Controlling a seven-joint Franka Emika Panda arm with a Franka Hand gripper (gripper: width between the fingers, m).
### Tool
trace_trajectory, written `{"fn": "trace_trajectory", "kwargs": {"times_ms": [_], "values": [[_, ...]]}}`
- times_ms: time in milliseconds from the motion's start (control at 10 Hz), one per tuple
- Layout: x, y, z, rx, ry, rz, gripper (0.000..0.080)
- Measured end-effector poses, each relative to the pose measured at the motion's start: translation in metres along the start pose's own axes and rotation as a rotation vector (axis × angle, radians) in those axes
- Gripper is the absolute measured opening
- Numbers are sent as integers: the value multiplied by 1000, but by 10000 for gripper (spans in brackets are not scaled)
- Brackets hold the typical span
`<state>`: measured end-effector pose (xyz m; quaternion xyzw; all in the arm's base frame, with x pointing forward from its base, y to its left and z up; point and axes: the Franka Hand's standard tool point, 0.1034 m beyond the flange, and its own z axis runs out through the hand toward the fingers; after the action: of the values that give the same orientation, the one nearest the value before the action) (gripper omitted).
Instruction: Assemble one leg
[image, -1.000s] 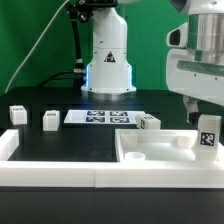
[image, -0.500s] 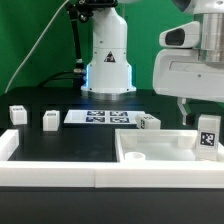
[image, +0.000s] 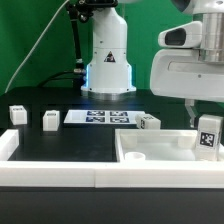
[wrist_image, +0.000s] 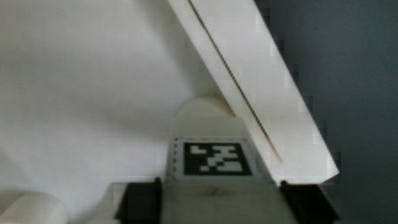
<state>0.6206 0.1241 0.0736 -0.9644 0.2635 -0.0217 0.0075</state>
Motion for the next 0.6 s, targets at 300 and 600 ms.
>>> {"fn": "trace_trajectory", "kwargs": {"times_ms": [300, 600], "values": [[3, 3, -1, 2, -1, 197, 291], [0, 2, 1, 16, -4, 605, 291]]}}
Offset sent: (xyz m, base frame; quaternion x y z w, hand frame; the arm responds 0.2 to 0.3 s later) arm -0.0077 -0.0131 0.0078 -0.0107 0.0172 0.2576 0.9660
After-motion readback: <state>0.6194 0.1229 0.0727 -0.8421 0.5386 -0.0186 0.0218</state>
